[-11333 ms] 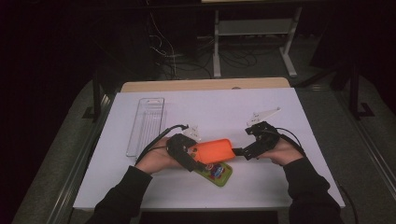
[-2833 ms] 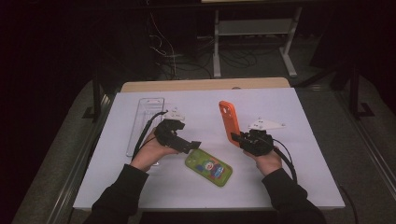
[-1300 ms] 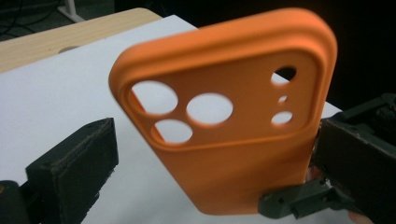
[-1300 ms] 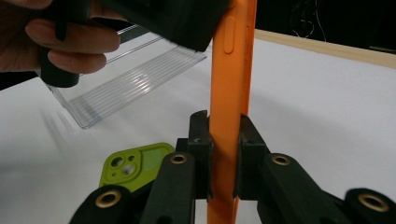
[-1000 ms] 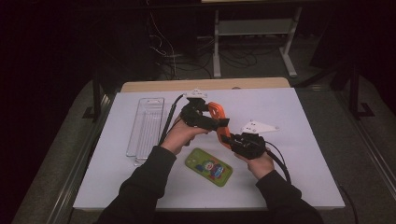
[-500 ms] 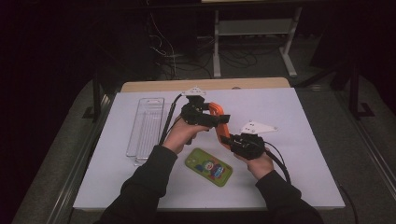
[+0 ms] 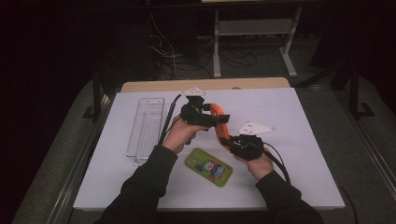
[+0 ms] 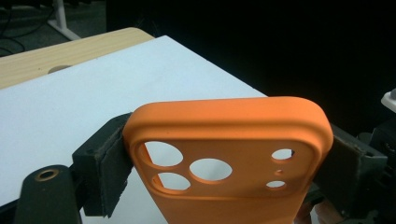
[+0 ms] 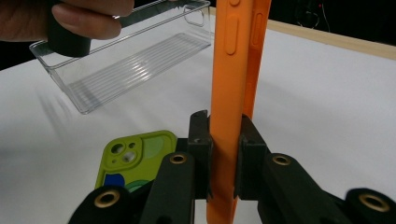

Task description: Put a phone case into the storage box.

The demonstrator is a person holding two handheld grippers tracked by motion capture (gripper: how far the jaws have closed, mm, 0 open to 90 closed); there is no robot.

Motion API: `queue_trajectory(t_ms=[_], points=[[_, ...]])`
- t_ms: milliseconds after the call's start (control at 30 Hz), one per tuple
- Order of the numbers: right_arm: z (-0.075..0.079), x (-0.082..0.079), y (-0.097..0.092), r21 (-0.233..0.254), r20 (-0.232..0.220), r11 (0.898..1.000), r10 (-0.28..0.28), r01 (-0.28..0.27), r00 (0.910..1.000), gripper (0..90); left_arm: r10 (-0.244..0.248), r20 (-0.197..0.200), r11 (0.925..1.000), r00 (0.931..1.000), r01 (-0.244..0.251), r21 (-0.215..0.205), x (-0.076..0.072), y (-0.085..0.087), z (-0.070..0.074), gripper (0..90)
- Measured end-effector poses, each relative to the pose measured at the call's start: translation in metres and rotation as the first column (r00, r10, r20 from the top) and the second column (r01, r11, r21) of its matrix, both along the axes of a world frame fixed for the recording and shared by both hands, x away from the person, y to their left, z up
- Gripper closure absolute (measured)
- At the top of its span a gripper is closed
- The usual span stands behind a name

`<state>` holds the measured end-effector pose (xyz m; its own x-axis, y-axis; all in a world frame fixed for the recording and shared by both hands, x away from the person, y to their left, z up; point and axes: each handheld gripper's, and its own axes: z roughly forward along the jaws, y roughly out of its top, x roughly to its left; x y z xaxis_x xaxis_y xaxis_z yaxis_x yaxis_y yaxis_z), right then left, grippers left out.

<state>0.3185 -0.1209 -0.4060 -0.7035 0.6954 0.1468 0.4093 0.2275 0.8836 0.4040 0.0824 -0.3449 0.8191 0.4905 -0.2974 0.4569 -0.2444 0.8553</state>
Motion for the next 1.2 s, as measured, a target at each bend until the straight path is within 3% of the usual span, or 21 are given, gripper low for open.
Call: queue_trajectory(t_ms=[300,433,567,733,833,1033,1067,1200], points=[[-0.001,-0.001,-0.008,-0.068,-0.026,0.998,0.013,-0.015,0.9996,56.6,0.017,0.030,0.9995,0.9994,-0.017,0.027,0.001,0.005,0.004,15.4],[-0.004,-0.003,-0.017,-0.089,-0.070,0.996,0.019,-0.025,0.9974,45.6,0.022,0.040,0.9988,0.9989,-0.024,0.043,0.005,0.012,0.007,15.4],[-0.009,-0.007,-0.021,-0.153,-0.096,0.988,0.013,-0.028,0.9953,35.3,0.033,0.056,0.9961,0.9979,-0.038,0.080,0.007,0.019,0.015,15.3],[-0.016,-0.013,-0.035,-0.159,-0.130,0.987,0.001,-0.021,0.9915,25.5,0.040,0.081,0.9926,0.9959,-0.049,0.111,0.010,0.030,0.027,15.3],[-0.022,-0.017,-0.042,-0.185,-0.136,0.983,-0.016,-0.009,0.9906,19.5,0.055,0.090,0.9919,0.9944,-0.064,0.110,0.011,0.037,0.033,15.3],[-0.027,-0.024,-0.055,-0.191,-0.158,0.982,-0.048,0.017,0.9862,12.6,0.105,0.125,0.9840,0.9866,-0.122,0.130,0.018,0.059,0.045,15.3],[-0.028,-0.025,-0.058,-0.199,-0.145,0.980,-0.046,0.017,0.9884,11.7,0.113,0.133,0.9822,0.9847,-0.131,0.135,0.021,0.064,0.047,15.3],[-0.030,-0.026,-0.065,-0.193,-0.154,0.981,-0.059,0.029,0.9863,0.0,0.157,0.150,0.9736,0.9761,-0.179,0.142,0.028,0.083,0.055,15.3]])
